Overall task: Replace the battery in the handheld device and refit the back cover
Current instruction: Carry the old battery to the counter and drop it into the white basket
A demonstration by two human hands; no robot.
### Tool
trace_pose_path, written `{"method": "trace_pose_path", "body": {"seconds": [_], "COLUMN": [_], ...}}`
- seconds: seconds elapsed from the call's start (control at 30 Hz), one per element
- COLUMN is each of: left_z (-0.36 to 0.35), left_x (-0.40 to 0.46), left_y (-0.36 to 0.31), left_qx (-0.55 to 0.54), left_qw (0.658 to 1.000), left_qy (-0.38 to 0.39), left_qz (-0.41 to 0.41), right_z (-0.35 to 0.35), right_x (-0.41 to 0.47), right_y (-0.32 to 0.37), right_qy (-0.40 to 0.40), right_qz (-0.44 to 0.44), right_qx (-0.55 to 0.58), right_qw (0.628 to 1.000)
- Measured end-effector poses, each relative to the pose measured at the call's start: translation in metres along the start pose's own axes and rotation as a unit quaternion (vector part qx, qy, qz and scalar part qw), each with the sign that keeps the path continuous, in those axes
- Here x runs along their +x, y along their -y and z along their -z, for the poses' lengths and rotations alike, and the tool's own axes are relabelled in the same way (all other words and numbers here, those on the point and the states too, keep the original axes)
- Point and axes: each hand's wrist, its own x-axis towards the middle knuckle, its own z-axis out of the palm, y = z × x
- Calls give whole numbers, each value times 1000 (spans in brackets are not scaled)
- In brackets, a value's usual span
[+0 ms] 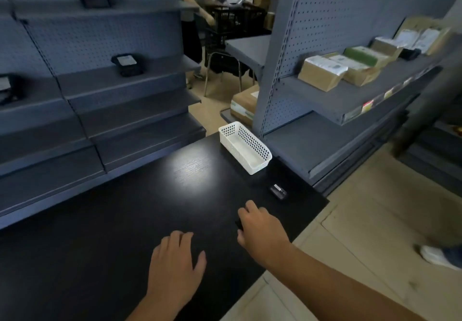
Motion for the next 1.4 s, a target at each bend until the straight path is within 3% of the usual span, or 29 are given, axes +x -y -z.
{"method": "trace_pose_path", "body": {"seconds": [0.27, 0.63, 0.93, 1.07, 1.4], "left_z": [-21, -50, -78, -98, -115], "left_x": [70, 196, 249, 249, 235], "left_y": [-96, -120, -121, -123, -112], "left_qx": [17, 32, 41, 24, 10], "left_qw": [999, 994, 985, 977, 967], "left_qy": [-8, -18, 1, 11, 35], "left_qz": [42, 104, 165, 212, 252], "right_z": [22, 18, -24, -60, -88], "right_x": [78, 215, 355, 401, 411], "right_y": [-121, -183, -190, -183, -194], "right_qy": [20, 50, 32, 62, 41], "right_qz": [51, 92, 167, 190, 221], "right_qx": [-7, -41, -58, -99, -142], "right_qw": [998, 994, 984, 975, 964]}}
